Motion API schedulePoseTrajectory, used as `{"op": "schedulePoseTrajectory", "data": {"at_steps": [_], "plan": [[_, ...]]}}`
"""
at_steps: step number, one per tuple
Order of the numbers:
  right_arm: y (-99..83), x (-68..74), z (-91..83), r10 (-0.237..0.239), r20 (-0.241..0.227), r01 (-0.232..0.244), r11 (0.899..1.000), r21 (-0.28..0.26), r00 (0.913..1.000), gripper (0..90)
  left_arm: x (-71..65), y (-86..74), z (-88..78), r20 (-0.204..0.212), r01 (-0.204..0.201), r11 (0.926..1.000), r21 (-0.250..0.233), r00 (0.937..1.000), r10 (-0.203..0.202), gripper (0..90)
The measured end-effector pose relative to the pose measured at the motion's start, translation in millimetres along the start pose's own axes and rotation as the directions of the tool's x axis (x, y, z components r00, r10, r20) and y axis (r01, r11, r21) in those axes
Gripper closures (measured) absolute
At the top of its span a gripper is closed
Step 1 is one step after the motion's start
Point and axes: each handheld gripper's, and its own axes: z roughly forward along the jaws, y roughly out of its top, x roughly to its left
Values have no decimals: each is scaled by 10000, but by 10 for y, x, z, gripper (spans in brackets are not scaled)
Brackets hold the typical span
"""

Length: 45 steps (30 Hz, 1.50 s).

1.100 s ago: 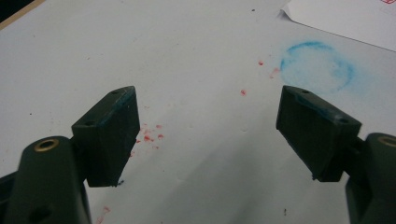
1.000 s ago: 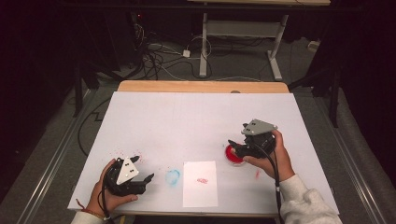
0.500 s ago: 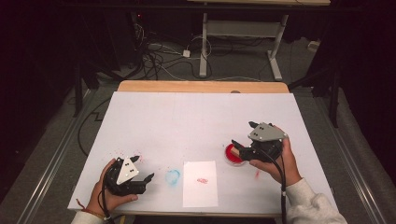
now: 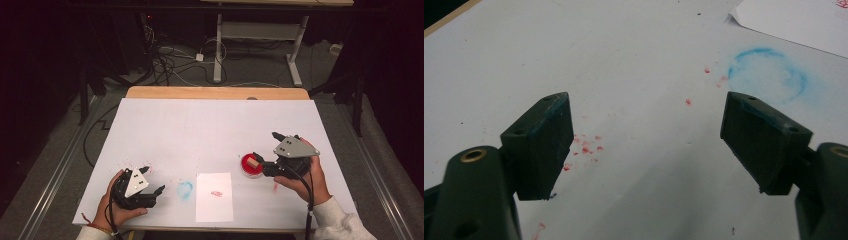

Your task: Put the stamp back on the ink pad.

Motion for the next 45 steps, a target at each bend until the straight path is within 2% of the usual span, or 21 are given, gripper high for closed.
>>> {"op": "schedulePoseTrajectory", "data": {"at_steps": [13, 15, 19, 20, 24, 33, 41, 45], "plan": [[-77, 39, -178, -176, 196, 181, 9995, -254, 9997, 205, -5, 2, 3, 3, -17, 10000, 41, 10000, 17, 206], [-96, 38, -214, -143, 73, 146, 9993, -346, 9999, 204, -5, 4, 2, 1, -37, 10000, 32, 10000, 37, 206], [-131, 37, -260, -243, 220, 251, 9990, -358, 9995, 205, -12, 2, 5, 42, 65, 9999, 118, 10000, -66, 206], [-143, 39, -270, -184, 231, 192, 9992, -347, 9996, 204, -7, 5, 8, -2, -47, 10000, 61, 10000, 47, 206], [-194, 37, -296, -255, 265, 262, 9993, -257, 9993, 205, -8, 6, 8, 0, -47, 10000, 59, 10000, 47, 206], [-350, 30, -379, -156, 199, 166, 9986, -506, 9997, 204, -11, 7, 12, -11, -68, 9999, 84, 10000, 69, 206], [-519, 17, -444, -100, 259, 106, 9997, -234, 9996, 204, -14, 9, 12, -17, -103, 9999, 120, 9999, 103, 207], [-609, 8, -490, 46, 300, -39, 9997, -236, 9995, 203, -20, 7, 12, 25, 38, 9999, 161, 10000, -38, 207]]}}
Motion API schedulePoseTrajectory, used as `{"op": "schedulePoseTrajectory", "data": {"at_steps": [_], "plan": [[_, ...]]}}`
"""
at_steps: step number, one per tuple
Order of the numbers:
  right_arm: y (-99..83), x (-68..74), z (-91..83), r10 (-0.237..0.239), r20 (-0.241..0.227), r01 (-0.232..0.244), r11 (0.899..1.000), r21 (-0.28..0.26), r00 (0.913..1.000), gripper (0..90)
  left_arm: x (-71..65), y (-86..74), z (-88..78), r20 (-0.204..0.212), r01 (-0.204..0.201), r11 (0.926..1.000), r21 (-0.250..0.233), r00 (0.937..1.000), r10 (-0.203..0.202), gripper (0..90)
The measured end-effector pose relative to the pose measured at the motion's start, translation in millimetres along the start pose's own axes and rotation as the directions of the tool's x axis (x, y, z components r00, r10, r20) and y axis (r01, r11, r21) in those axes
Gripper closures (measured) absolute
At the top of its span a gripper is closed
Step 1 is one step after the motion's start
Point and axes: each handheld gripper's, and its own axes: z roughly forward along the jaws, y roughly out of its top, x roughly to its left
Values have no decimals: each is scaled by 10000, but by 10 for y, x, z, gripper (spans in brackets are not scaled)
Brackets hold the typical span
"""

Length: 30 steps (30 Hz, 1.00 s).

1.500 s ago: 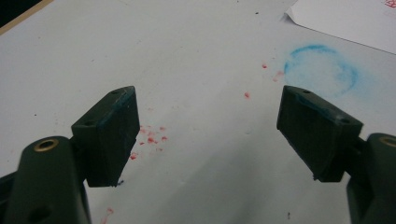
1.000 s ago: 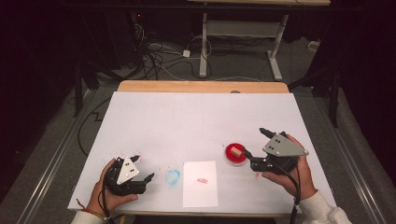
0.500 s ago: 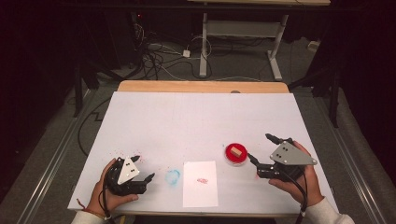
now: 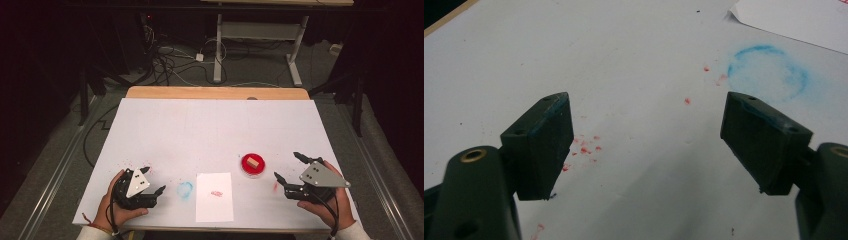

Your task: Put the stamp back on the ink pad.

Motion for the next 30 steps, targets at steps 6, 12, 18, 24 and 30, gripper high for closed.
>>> {"op": "schedulePoseTrajectory", "data": {"at_steps": [6, 12, 18, 24, 30], "plan": [[-142, -20, -62, 157, 126, -157, 9999, 21, 9998, 200, -6, 4, 6, -3, -34, 10000, 23, 10000, 34, 207], [-274, -53, -109, 389, 230, -392, 9992, 116, 9990, 199, -5, 9, 14, 35, -42, 10000, 40, 10000, 41, 207], [-450, -58, -134, 738, 555, -754, 9968, 275, 9957, 193, 1, 16, 18, 68, 57, 10000, -36, 10000, -57, 207], [-624, -36, -124, 1070, 607, -1115, 9907, 775, 9924, 193, 18, 5, 14, 44, 29, 9999, -105, 10000, -28, 206], [-630, -36, -106, 1085, 541, -1121, 9913, 688, 9926, 194, -3, -25, -6, -24, 17, 10000, 24, 10000, -17, 206]]}}
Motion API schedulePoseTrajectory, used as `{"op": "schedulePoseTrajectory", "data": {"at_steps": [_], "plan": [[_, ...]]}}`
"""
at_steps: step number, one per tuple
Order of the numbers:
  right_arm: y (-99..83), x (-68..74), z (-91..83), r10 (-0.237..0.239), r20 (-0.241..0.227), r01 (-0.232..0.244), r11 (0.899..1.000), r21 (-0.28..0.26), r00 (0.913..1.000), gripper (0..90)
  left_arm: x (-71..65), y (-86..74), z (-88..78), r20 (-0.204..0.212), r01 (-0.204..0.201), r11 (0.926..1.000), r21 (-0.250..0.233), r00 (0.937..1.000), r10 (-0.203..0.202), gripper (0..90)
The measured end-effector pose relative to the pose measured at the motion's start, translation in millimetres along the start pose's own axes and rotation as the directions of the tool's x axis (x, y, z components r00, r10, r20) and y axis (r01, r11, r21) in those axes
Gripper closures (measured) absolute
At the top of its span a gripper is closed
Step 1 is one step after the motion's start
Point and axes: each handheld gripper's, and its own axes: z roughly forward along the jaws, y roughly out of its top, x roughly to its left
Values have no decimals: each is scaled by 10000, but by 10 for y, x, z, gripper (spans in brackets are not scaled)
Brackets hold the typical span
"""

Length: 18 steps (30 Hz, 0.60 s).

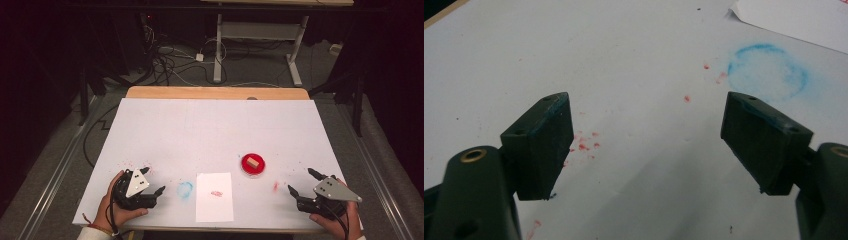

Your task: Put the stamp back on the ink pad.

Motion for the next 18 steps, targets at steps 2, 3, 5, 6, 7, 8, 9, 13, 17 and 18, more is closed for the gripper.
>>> {"op": "schedulePoseTrajectory", "data": {"at_steps": [2, 3, 5, 6, 7, 8, 9, 13, 17, 18], "plan": [[8, 6, 8, -14, -95, 14, 10000, -35, 10000, 194, -14, -4, -23, -48, -42, 10000, 0, 10000, 42, 206], [15, 13, 11, -87, -69, 87, 9999, -61, 9999, 194, -19, -5, -38, -76, -37, 10000, -32, 10000, 37, 206], [33, 22, 6, -144, -119, 142, 9997, -182, 9998, 194, -27, -16, -58, -96, -49, 10000, -80, 9999, 49, 207], [44, 29, 3, -194, -53, 193, 9996, -209, 9998, 194, -29, -22, -62, -112, -85, 10000, -26, 9999, 85, 207], [54, 34, -3, -266, -14, 265, 9993, -277, 9996, 194, -30, -26, -67, -111, -61, 10000, -30, 9999, 61, 207], [63, 41, -10, -256, 3, 256, 9992, -318, 9997, 194, -28, -28, -70, -106, -28, 10000, -69, 9999, 27, 207], [70, 46, -16, -301, 23, 301, 9989, -352, 9995, 194, -28, -28, -73, -120, -34, 10000, -74, 9999, 33, 207], [88, 50, -32, -341, 171, 348, 9984, -452, 9993, 194, -25, -30, -75, -115, -51, 10000, -82, 9999, 50, 207], [92, 47, -21, -348, 188, 356, 9983, -465, 9992, 194, -18, -32, -67, -111, -42, 10000, -48, 9999, 42, 207], [92, 48, -19, -362, 198, 371, 9984, -437, 9991, 195, -20, -31, -65, -100, -56, 10000, -42, 9999, 55, 207]]}}
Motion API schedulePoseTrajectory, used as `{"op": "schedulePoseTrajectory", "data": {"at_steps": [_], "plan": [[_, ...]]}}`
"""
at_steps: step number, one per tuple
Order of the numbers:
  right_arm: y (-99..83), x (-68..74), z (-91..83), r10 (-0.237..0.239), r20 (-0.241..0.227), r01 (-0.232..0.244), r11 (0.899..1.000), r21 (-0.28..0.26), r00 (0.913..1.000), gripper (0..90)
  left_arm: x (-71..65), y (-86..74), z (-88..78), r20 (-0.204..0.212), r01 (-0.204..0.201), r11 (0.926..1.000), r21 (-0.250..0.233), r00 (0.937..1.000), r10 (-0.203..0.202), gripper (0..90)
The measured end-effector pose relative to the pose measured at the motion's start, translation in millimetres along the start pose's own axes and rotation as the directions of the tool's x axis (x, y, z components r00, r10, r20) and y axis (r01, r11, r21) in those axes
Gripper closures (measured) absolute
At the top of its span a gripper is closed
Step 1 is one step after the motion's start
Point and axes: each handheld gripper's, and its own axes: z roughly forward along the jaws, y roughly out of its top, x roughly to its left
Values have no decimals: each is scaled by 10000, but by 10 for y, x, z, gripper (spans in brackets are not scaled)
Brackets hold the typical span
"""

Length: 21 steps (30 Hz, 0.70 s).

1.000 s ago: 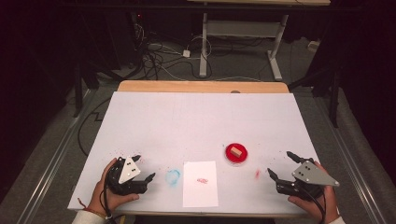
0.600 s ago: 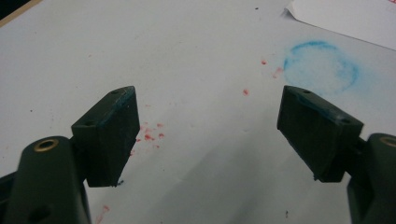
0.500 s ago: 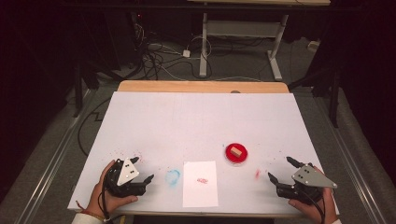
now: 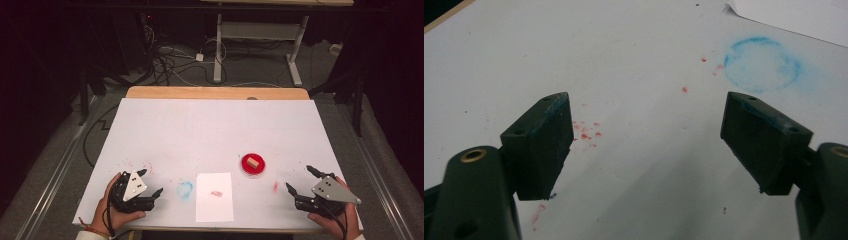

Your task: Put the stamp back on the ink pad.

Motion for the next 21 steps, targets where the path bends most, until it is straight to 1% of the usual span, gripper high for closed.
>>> {"op": "schedulePoseTrajectory", "data": {"at_steps": [2, 7, 9, 12, 16, 21], "plan": [[0, 1, -5, -6, -62, 6, 10000, -23, 10000, 207, -5, 3, 3, -4, -16, 10000, 42, 10000, 16, 207], [-2, 1, -8, -39, 13, 39, 10000, -55, 10000, 205, 1, 8, 16, 25, 9, 10000, 21, 10000, -9, 208], [-5, -6, -8, 20, 13, -20, 10000, -78, 10000, 205, 4, 8, 25, 42, 11, 10000, 38, 10000, -11, 208], [-7, -6, -6, -38, 77, 39, 10000, -74, 10000, 205, 10, 12, 34, 68, 0, 10000, 51, 10000, 0, 208], [-7, 3, -6, -77, 38, 77, 9999, -66, 10000, 205, 11, 19, 38, 87, -22, 10000, 59, 10000, 21, 209], [-18, 2, -10, -14, 103, 14, 10000, -44, 9999, 205, 9, 40, 50, 84, -14, 10000, 48, 10000, 13, 209]]}}
